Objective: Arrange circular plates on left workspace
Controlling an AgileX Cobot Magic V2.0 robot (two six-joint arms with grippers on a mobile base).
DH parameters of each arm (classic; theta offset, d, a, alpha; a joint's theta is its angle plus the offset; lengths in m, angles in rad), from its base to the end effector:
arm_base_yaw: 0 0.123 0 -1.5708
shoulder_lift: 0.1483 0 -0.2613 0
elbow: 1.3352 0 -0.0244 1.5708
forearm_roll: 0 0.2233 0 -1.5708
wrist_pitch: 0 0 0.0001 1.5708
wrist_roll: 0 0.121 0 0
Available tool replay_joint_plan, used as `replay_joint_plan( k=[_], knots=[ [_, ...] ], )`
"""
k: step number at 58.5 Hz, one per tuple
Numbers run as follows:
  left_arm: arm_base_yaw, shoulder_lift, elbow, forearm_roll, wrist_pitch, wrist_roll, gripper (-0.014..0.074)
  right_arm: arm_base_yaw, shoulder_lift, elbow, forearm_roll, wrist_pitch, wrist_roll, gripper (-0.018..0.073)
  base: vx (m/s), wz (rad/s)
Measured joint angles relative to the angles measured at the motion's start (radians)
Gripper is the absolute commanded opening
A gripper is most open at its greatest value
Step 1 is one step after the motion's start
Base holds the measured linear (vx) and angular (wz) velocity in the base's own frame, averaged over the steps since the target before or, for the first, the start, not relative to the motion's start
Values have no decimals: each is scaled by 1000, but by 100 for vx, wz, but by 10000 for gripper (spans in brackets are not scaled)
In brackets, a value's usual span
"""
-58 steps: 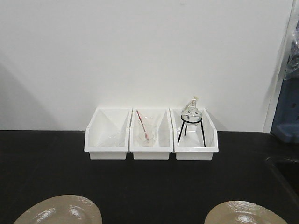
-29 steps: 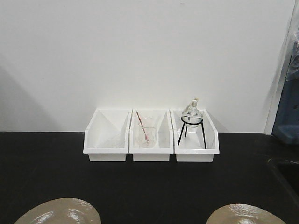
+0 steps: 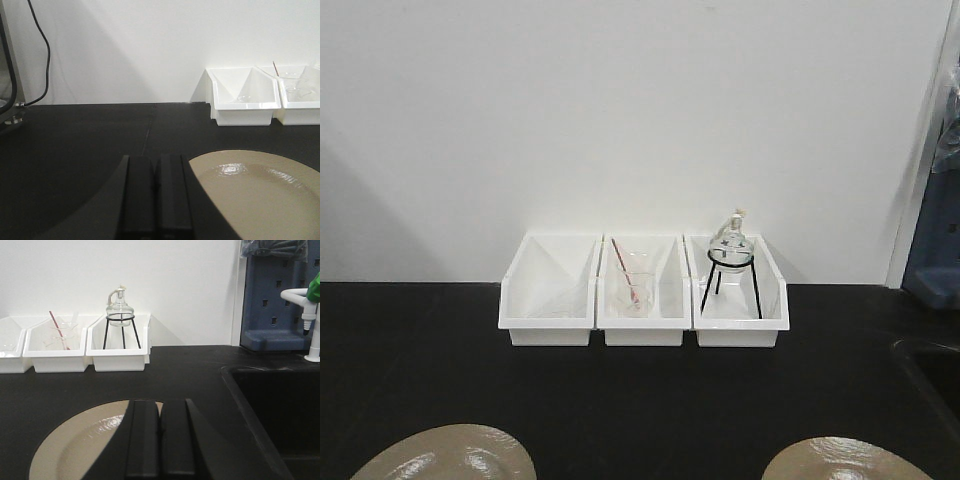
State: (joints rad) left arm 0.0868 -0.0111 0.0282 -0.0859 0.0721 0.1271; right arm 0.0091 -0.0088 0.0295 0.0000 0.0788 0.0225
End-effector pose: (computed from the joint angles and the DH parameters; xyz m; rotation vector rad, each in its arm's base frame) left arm 0.0829 0.0065 0.1984 -0.0308 1.5729 0.0958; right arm 0.0834 0.0008 0.1970 0.0106 1.5830 0.0247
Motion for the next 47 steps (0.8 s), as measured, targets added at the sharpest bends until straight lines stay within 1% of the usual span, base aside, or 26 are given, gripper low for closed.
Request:
replay_joint_plan(
  k=[6,12,17,19,24,30,33,41,47],
  knots=[
    [0,0,0,0,-27,0,2,0,0,0,0,-20,0,0,0,0],
    [0,0,0,-1,-108,-11,2,0,0,0,13,-79,0,0,0,0],
    [0,0,-1,-10,-183,-63,2,0,0,-6,34,-105,0,0,0,0],
    [0,0,-7,-12,-185,-81,2,0,0,-21,41,-98,0,0,0,0],
    [0,0,-60,-15,-153,-106,2,0,0,-88,46,-84,-1,0,0,0],
    [0,15,-166,-15,-107,-109,2,0,43,-220,39,-91,-8,0,0,0],
    [0,50,-246,-15,-89,-110,2,0,97,-295,26,-99,-14,0,0,0],
    [0,222,-429,-15,-44,-110,2,0,303,-481,0,-106,-22,0,0,0],
    [0,417,-587,-15,2,-110,2,0,500,-629,-7,-79,-28,0,0,0]
  ],
)
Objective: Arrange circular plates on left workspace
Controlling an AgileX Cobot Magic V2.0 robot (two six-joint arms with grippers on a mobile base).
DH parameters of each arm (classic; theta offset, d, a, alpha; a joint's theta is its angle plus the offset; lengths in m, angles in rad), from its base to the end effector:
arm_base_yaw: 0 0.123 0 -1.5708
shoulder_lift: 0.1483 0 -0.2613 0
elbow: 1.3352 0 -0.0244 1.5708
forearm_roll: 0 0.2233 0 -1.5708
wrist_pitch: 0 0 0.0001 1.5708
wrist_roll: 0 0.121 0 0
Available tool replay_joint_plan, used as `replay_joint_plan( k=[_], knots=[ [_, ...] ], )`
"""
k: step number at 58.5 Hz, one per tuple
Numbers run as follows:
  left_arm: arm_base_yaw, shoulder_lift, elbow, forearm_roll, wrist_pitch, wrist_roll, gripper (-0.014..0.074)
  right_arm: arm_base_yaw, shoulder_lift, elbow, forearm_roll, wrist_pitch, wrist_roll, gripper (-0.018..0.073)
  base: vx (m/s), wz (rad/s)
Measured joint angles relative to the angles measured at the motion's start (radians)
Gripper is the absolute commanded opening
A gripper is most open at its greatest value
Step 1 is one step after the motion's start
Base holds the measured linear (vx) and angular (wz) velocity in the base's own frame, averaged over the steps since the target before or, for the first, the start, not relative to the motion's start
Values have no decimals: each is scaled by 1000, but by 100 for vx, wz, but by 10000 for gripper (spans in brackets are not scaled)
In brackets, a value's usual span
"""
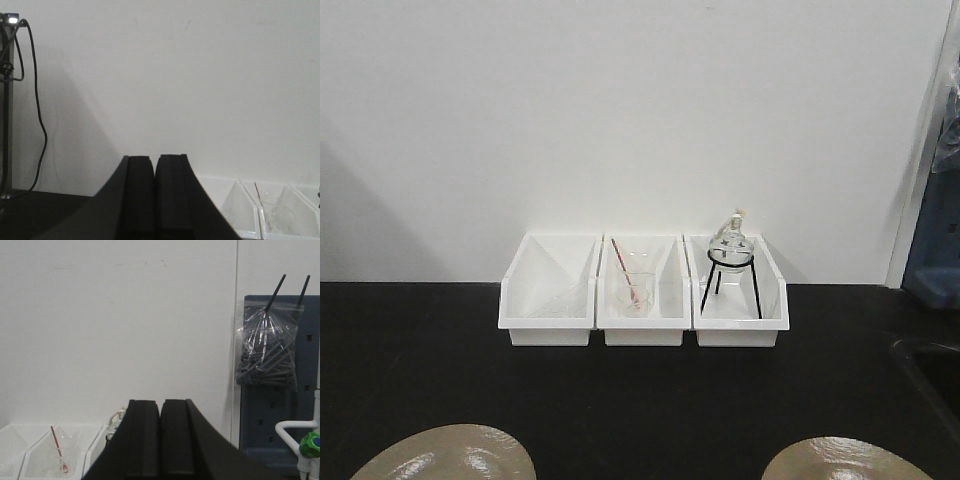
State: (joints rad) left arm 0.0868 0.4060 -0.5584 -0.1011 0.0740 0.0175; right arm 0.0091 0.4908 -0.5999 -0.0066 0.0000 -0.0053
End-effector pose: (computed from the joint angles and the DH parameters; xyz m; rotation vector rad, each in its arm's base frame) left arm 0.1080 0.0085 0.3572 -0.1132 1.4002 -0.0024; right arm 0.1232 0.0011 0.3699 -0.0144 1.3743 -0.0023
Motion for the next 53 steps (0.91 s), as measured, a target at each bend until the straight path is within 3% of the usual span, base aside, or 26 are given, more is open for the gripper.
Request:
replay_joint_plan(
  k=[11,21,53],
  knots=[
    [0,327,-208,-1,119,0,2,0,274,-159,-3,39,5,0,0,0],
    [0,500,-280,-4,151,-2,2,0,412,-191,-4,48,0,0,0,0],
    [0,571,-292,-9,160,-4,26,0,478,-192,-4,50,5,1,0,0]
  ],
)
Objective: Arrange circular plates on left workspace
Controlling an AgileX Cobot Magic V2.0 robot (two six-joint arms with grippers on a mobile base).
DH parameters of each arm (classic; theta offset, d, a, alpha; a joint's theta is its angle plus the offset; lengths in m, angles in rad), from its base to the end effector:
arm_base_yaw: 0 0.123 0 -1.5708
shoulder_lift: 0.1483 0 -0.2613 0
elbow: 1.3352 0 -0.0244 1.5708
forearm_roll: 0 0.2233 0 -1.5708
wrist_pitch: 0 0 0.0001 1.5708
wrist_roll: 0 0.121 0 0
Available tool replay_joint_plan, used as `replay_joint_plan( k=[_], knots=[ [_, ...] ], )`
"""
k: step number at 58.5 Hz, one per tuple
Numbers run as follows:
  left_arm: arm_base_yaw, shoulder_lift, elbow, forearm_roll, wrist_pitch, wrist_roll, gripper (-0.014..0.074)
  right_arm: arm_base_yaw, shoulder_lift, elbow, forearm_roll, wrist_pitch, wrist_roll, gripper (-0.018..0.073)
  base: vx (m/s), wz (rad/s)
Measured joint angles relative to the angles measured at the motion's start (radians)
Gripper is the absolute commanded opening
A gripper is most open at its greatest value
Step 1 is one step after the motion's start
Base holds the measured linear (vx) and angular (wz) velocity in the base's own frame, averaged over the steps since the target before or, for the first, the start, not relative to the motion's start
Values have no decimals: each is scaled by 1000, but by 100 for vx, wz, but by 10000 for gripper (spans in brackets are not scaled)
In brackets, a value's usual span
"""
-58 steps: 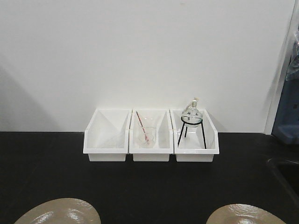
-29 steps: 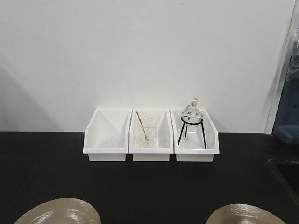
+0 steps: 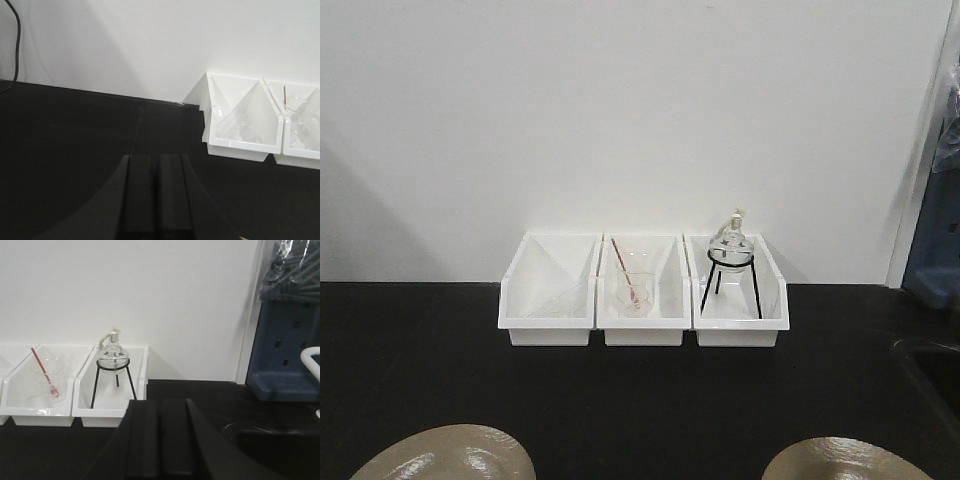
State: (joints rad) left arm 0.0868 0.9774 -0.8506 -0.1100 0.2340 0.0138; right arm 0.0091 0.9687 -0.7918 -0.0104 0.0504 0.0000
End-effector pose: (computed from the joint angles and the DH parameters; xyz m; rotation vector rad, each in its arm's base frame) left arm 0.2275 0.0167 0.3418 -0.1479 1.8370 -0.0280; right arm 0.2298 0.0020 0.3452 -0.0163 1.7107 -0.0014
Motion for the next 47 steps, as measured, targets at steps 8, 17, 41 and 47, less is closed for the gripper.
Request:
replay_joint_plan(
  k=[8,17,41,47],
  knots=[
    [0,0,0,0,0,0,79,0,0,0,0,0,0,14,0,0],
    [0,0,0,0,0,0,188,0,0,0,0,0,0,90,0,0],
    [0,40,0,-112,136,5,464,0,0,0,41,4,44,610,0,0],
    [0,58,-1,-250,228,91,459,0,0,0,94,54,80,601,0,0]
  ],
)
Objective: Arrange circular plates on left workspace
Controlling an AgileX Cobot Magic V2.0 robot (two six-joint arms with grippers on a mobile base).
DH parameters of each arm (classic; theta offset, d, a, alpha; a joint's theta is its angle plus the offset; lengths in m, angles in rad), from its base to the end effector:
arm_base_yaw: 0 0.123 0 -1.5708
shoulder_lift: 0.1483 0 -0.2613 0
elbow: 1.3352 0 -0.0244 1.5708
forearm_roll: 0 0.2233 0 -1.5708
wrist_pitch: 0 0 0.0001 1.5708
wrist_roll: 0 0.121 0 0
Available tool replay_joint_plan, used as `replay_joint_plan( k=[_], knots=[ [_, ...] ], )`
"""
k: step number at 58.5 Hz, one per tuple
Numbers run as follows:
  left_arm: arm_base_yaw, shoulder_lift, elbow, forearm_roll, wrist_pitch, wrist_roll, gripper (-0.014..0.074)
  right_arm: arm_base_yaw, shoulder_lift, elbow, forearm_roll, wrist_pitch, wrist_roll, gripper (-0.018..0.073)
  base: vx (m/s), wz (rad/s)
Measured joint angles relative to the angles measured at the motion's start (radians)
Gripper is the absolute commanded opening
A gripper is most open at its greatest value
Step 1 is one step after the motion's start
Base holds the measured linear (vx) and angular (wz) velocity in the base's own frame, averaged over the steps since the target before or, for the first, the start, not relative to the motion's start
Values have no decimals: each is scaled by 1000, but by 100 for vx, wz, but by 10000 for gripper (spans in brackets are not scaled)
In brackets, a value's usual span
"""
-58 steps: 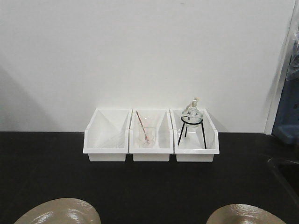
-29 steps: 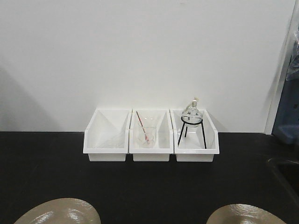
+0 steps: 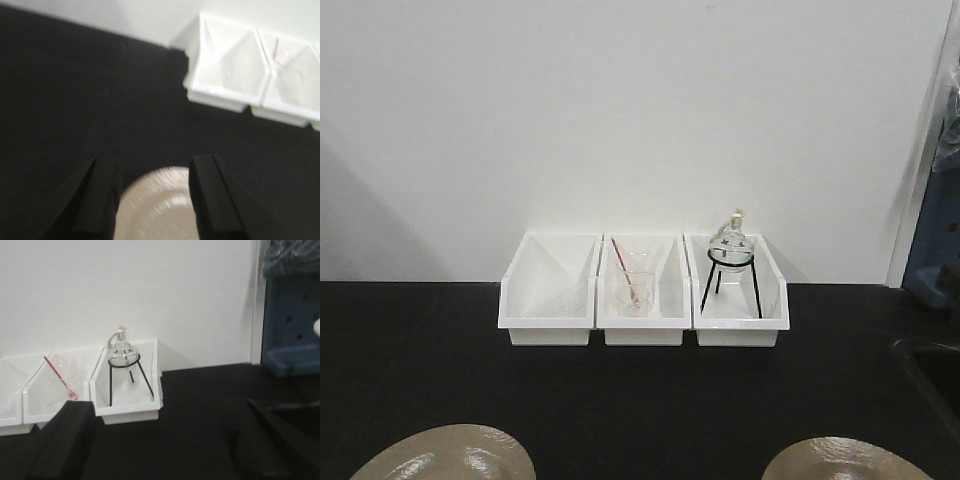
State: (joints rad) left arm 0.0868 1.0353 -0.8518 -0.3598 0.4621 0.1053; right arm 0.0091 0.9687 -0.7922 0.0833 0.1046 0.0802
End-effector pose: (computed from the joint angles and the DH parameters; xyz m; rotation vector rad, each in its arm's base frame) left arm 0.2296 0.0009 0.3071 -0.2270 2.0931 -0.2454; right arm 0.2287 0.0031 0.3389 0.1295 1.7614 0.1326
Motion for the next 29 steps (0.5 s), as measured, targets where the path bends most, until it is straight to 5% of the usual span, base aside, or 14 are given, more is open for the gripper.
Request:
replay_joint_plan(
  k=[7,13,21,29],
  knots=[
    [0,38,0,-259,124,256,445,0,16,0,101,143,11,552,0,0],
    [0,99,0,-572,266,518,443,0,59,0,238,272,-66,510,0,0],
    [-3,190,0,-917,380,741,443,0,135,0,576,414,-370,494,0,0],
    [11,258,-4,-1084,383,801,443,0,211,0,995,547,-754,494,0,0]
  ],
)
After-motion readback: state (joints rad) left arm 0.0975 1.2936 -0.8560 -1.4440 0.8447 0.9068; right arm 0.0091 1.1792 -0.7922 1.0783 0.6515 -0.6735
